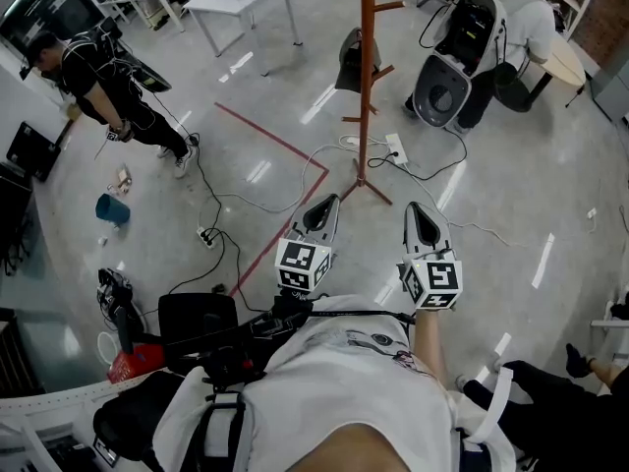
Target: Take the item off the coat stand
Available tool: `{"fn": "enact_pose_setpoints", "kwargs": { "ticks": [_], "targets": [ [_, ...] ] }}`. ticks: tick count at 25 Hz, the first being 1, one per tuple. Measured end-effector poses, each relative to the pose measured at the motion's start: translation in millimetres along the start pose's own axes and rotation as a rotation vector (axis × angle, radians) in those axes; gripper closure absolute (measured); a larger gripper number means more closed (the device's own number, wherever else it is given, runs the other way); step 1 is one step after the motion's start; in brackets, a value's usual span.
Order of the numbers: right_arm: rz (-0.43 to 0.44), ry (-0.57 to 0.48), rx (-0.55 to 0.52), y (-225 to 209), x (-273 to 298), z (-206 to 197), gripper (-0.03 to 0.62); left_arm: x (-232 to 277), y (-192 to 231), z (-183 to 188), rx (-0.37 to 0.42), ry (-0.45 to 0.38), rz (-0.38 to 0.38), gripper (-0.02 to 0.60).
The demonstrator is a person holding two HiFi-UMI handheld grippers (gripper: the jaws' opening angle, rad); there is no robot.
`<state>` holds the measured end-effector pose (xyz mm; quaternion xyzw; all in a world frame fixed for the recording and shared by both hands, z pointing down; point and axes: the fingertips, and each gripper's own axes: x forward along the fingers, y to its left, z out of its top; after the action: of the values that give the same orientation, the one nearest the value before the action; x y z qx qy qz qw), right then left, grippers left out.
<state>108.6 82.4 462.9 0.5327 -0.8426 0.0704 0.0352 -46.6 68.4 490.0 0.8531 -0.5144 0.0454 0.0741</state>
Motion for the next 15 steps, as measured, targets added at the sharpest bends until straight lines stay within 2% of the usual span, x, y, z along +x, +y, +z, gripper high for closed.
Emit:
{"fn": "enact_pose_setpoints", "kwargs": {
  "ticks": [6, 15],
  "targets": [
    [0.015, -0.007, 0.008, -6, -3, -3, 0.591, 5, -7, -3, 0.004, 0.005, 0.021, 0.578],
    [0.077, 0.04, 0.037, -19, -7, -25, 0.591, 10, -20, -28, -0.027, 0.039, 0.069, 0.578]
  ]
}}
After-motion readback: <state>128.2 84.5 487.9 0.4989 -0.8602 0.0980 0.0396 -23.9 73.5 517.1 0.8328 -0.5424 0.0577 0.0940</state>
